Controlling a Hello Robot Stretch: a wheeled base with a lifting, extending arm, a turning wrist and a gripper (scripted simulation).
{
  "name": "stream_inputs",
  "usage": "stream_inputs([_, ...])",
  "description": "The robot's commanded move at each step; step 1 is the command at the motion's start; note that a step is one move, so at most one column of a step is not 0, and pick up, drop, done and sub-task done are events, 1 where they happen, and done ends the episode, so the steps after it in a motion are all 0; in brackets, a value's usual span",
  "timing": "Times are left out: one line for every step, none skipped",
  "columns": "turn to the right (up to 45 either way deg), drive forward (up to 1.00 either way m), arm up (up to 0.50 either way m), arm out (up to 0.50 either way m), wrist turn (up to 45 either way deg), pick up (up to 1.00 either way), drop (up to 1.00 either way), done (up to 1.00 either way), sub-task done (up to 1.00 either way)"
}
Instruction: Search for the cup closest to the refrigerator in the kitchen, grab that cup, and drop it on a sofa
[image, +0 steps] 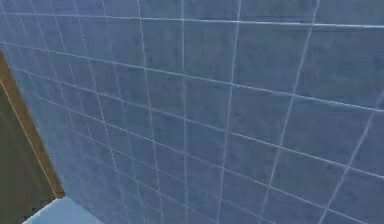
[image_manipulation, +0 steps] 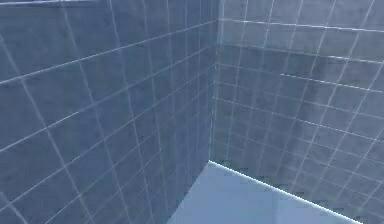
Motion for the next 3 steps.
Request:
stream_inputs([-45.0,0.00,0.00,0.00,0.0,0.00,0.00,0.00,0.00])
stream_inputs([-42.0,0.00,0.00,0.00,0.0,0.00,0.00,0.00,0.00])
stream_inputs([0.0,1.00,0.00,0.00,0.0,0.00,0.00,0.00,0.00])
